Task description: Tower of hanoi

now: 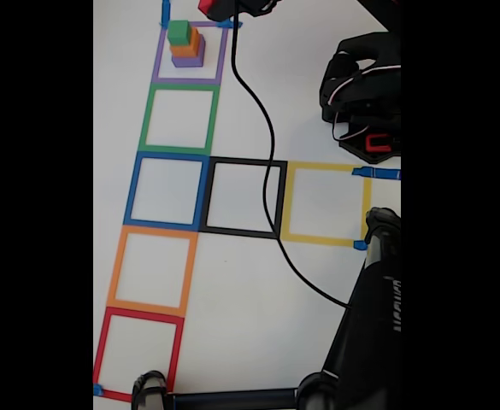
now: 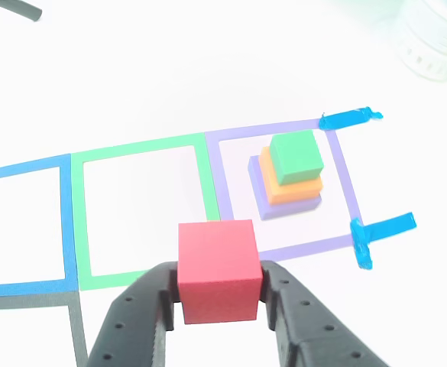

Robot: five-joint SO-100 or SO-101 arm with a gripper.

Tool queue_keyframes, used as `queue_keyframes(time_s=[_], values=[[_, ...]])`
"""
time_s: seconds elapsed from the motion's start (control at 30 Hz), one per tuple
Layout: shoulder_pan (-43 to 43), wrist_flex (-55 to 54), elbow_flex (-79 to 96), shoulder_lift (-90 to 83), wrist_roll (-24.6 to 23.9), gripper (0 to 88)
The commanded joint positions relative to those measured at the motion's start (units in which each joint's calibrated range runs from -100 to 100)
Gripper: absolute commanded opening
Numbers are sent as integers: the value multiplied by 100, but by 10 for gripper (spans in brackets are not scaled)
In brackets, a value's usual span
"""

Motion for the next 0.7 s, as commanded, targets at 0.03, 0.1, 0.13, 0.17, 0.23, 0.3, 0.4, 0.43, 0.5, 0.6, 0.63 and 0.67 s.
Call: queue_keyframes(time_s=[0.03, 0.1, 0.13, 0.17, 0.23, 0.3, 0.4, 0.43, 0.5, 0.6, 0.63, 0.67], values=[[-180, -2049, 1991, -487, 36, 52], [-247, -2988, 2837, -536, 36, 53], [-267, -3490, 3264, -536, 36, 53], [-286, -3927, 3619, -511, 36, 53], [-305, -4510, 4155, -447, 36, 55], [-382, -4867, 4500, -382, 36, 55], [-439, -6178, 5309, -92, 36, 55], [-468, -6947, 5655, 102, 36, 55], [-525, -7846, 6028, 441, 36, 55], [-698, -8640, 6355, 877, 36, 55], [-756, -9085, 6546, 1039, 36, 55], [-794, -9441, 6700, 1192, 36, 56]])
